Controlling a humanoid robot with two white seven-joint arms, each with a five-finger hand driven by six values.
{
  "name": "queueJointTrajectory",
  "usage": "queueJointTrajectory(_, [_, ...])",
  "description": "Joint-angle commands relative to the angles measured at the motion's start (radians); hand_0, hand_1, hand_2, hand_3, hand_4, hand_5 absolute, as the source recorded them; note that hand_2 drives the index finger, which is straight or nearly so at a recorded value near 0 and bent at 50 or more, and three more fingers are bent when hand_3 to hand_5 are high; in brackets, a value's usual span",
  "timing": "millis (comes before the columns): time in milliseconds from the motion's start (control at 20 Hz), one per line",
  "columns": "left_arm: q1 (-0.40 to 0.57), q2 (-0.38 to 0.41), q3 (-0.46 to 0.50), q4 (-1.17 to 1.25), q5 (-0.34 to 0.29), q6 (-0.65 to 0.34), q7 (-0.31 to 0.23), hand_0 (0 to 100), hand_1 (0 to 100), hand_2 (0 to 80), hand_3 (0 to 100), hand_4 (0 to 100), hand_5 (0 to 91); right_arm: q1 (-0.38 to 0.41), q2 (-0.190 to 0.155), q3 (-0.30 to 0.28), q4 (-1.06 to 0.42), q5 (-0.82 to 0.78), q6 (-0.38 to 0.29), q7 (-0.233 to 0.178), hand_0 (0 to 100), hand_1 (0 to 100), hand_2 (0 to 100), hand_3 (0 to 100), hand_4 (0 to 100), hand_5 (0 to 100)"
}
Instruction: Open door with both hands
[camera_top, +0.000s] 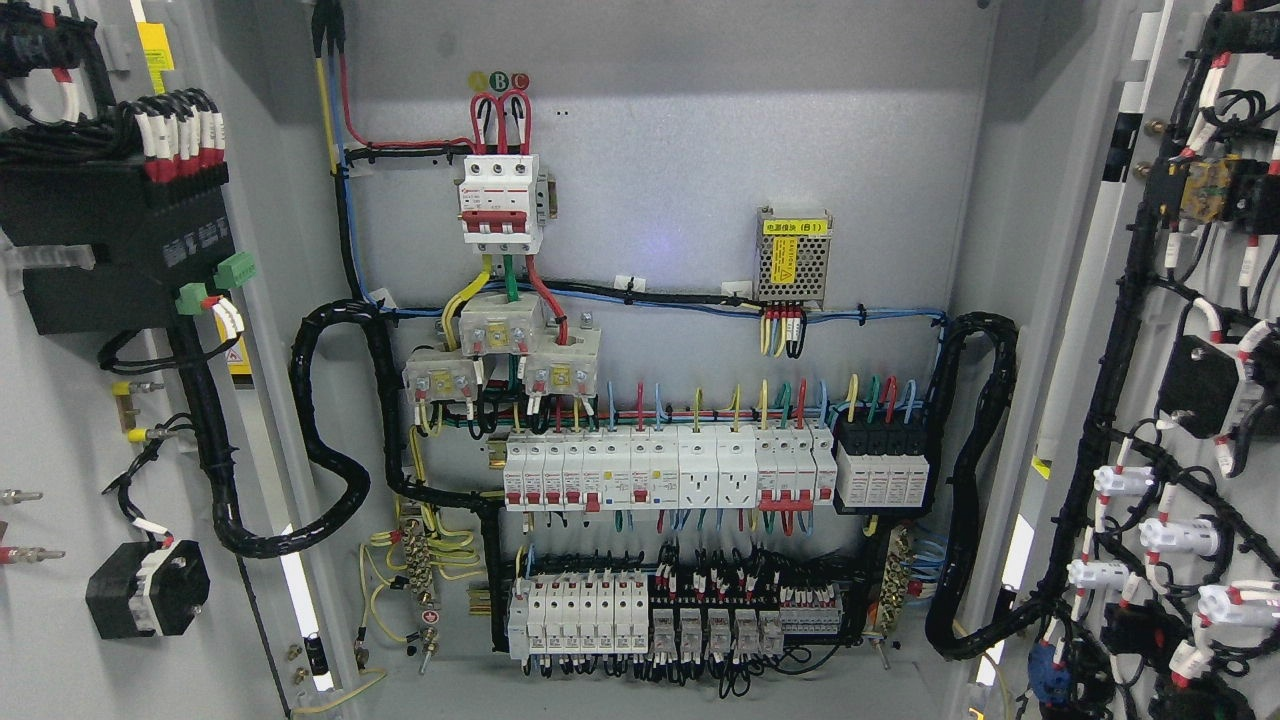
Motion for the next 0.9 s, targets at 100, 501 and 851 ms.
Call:
queueJointTrajectory(100, [0.028,0.055,0.127,-0.298,-0.001,-0.084,-0.004,12,56,0.0,0,0,0.0,0.010,-0.028,-0.106,-0.046,-0.004,-0.010,-0.029,0,50,4,0,0,0])
queueJointTrajectory(501, [0.085,0.028,0.246,-0.305,0.001,-0.211,-0.120,12,56,0.0,0,0,0.0,0.004,-0.028,-0.140,-0.046,-0.009,-0.017,-0.031,0,50,4,0,0,0])
queueJointTrajectory(851, [0.085,0.007,0.355,-0.298,0.028,-0.208,-0.122,12,56,0.0,0,0,0.0,0.004,-0.028,-0.141,-0.046,-0.019,-0.011,-0.031,0,50,4,0,0,0])
